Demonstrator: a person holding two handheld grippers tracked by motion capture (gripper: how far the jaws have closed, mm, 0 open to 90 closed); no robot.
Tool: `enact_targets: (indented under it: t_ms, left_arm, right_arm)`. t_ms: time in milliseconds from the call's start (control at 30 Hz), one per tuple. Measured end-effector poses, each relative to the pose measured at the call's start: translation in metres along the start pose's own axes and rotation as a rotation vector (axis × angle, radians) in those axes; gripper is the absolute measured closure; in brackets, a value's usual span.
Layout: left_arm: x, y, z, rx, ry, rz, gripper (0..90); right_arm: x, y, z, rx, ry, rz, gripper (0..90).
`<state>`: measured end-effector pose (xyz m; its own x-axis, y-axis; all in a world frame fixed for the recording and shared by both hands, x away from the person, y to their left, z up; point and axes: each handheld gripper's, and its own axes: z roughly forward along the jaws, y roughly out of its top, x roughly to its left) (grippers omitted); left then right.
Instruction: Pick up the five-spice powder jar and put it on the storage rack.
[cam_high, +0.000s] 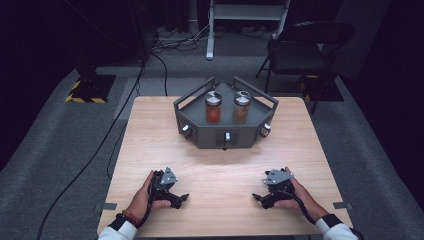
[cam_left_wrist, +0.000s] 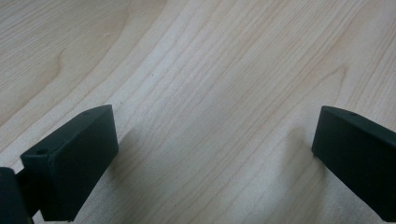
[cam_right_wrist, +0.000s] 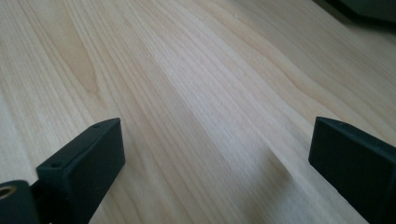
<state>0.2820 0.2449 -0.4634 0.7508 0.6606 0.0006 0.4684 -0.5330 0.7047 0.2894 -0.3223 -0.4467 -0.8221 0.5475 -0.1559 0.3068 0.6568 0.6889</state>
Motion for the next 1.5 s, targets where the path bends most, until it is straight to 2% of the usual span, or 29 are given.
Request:
enact_targets:
  t_ms: [200,333,1500]
  left_arm:
    - [0.000,0.000,0.000,0.000,0.000,0.000,0.1]
    - [0.000,0.000,0.000,0.000,-0.001,0.000,0.1]
    - [0.001,0.000,0.000,0.000,-0.003,0.002,0.1]
  right_arm:
    - [-0.008,-0.011,-0.005,-0.004,0.028,0.052,1.7]
    - [-0.016,-0.018,-0.006,-0.004,0.062,0.107,0.2]
    - [-0.020,-0.021,-0.006,-0.014,0.076,0.097,0.0]
